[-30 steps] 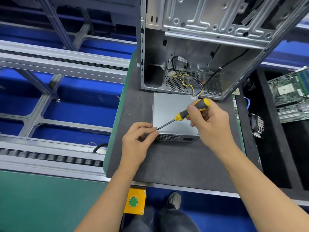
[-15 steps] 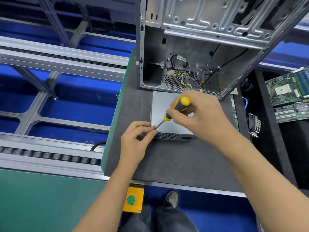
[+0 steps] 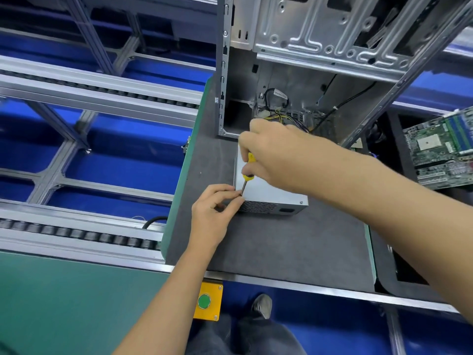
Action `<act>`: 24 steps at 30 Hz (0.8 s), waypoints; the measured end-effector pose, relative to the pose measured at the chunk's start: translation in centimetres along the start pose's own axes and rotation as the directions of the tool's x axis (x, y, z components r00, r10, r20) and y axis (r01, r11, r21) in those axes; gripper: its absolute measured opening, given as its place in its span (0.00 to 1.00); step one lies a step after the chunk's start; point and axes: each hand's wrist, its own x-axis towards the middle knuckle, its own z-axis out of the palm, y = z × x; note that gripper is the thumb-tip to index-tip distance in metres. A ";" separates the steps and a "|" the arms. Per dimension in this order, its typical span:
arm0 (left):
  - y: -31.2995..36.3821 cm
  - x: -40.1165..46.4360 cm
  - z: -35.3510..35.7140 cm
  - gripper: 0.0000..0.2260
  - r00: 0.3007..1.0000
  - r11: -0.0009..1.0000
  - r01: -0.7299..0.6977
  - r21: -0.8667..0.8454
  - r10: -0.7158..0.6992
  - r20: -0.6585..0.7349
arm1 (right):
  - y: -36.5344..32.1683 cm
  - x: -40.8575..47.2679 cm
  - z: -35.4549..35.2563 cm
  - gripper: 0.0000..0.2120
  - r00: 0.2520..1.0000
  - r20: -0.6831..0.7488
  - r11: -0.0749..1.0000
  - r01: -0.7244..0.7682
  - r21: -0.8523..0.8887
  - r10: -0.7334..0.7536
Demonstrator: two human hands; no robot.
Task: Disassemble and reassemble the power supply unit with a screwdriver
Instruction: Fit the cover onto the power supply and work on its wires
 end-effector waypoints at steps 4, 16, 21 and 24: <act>0.4 0.0 -0.2 0.07 1.000 1.000 -0.013 0.005 0.013 0.005 | -0.8 0.1 0.2 0.20 0.998 -0.042 0.976 -0.063 -0.206 0.056; 0.3 0.2 -0.1 0.08 1.000 1.000 -0.013 0.015 0.013 0.021 | -0.2 0.7 -0.4 0.19 0.972 0.183 0.979 -0.115 -0.171 0.146; 0.0 0.1 0.1 0.08 1.000 1.000 -0.009 0.022 0.009 0.010 | -0.8 1.0 -0.8 0.09 0.967 0.238 0.984 -0.055 -0.168 0.095; -0.2 0.3 0.1 0.08 1.000 1.000 0.003 0.009 -0.003 0.004 | -0.9 0.4 -1.0 0.04 0.976 0.182 0.902 0.185 -0.391 -0.121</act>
